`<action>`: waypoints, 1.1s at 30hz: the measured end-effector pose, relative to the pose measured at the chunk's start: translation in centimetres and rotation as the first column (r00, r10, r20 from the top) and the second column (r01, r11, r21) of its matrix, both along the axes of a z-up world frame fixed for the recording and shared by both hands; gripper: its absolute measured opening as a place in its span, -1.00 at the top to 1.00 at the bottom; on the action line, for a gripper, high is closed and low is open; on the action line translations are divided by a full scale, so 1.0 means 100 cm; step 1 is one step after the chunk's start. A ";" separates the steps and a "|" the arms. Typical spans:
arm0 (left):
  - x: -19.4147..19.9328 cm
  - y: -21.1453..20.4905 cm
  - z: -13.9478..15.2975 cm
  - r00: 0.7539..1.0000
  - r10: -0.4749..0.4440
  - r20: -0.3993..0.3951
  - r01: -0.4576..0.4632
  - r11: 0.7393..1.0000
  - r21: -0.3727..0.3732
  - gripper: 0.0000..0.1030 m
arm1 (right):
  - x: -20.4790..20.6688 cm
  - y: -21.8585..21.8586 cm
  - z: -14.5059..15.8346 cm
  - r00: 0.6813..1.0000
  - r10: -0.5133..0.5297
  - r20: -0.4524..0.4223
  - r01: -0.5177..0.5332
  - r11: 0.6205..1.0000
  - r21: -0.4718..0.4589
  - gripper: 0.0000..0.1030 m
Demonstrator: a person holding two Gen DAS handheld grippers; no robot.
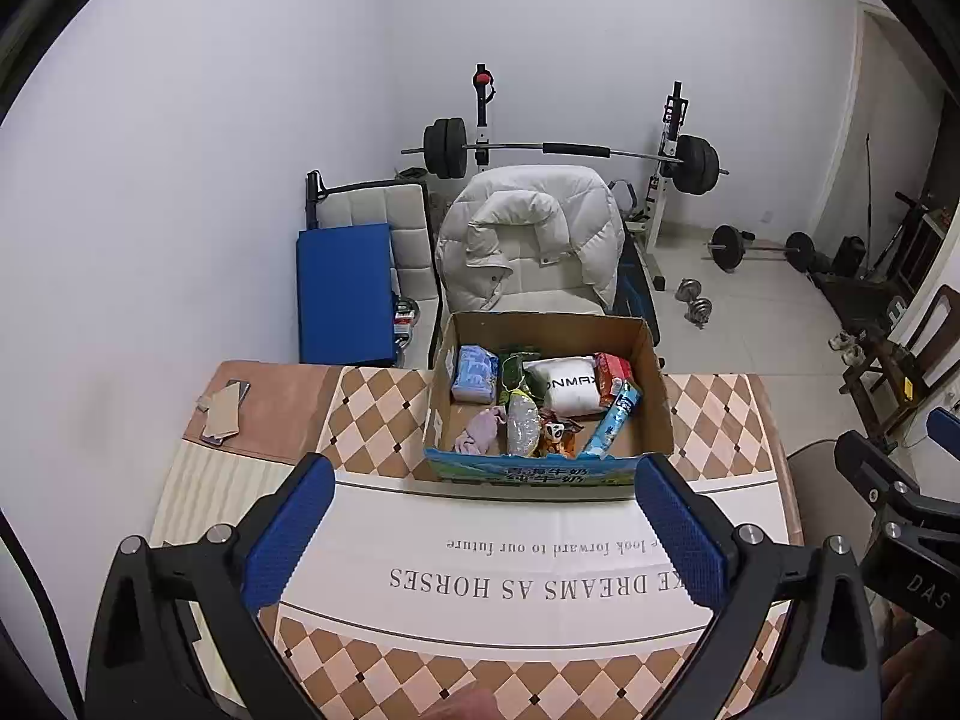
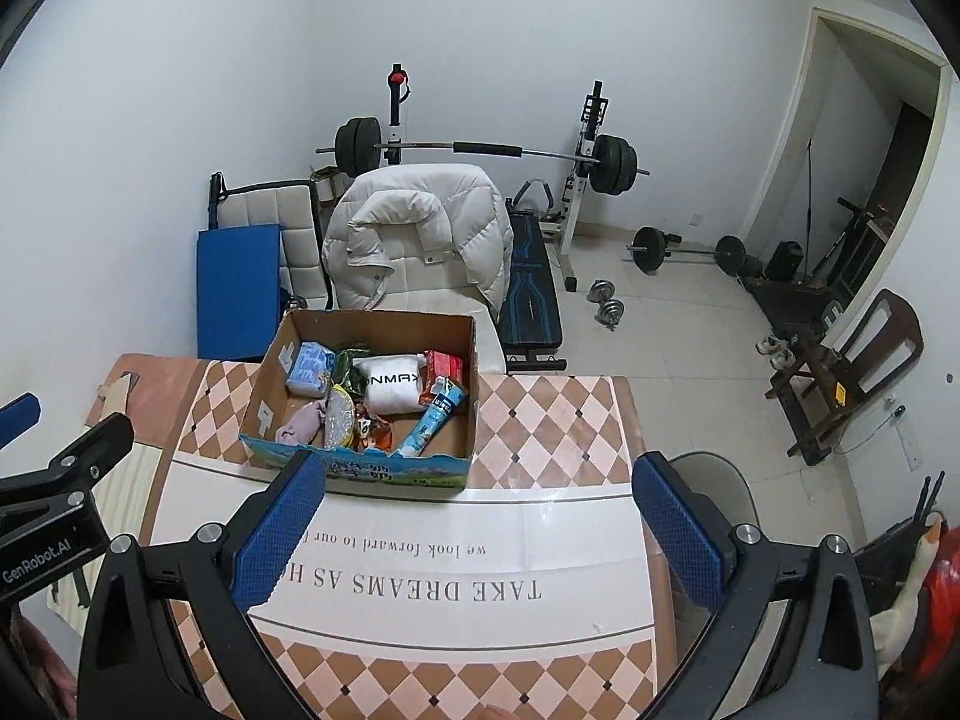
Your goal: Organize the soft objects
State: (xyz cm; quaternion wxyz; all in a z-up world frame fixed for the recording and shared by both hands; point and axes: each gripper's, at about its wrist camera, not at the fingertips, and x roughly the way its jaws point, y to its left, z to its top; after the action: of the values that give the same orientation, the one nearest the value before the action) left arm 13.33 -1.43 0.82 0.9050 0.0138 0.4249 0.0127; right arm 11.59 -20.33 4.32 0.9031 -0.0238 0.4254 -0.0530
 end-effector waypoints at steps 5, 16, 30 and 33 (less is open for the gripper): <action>0.002 0.000 0.001 1.000 -0.003 -0.001 0.003 1.000 0.001 -0.99 | 0.005 0.000 0.002 1.000 0.004 0.005 -0.004 1.000 -0.001 -1.00; 0.004 -0.001 0.002 1.000 -0.008 -0.002 0.008 1.000 0.004 -0.99 | 0.006 0.001 0.003 1.000 0.003 0.005 -0.003 1.000 -0.002 -1.00; 0.002 -0.005 0.004 1.000 -0.017 0.012 0.017 1.000 0.006 -0.99 | 0.008 0.000 0.004 1.000 0.004 0.010 -0.004 1.000 -0.006 -1.00; 0.002 -0.005 0.004 1.000 -0.019 0.010 0.019 1.000 0.004 -0.99 | 0.008 -0.002 0.007 1.000 -0.003 0.013 0.003 1.000 -0.006 -1.00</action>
State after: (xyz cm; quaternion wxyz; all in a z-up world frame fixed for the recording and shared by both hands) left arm 13.53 -1.89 1.23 0.9072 0.0196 0.4203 0.0048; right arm 12.44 -20.50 5.04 0.9056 -0.0257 0.4196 -0.0557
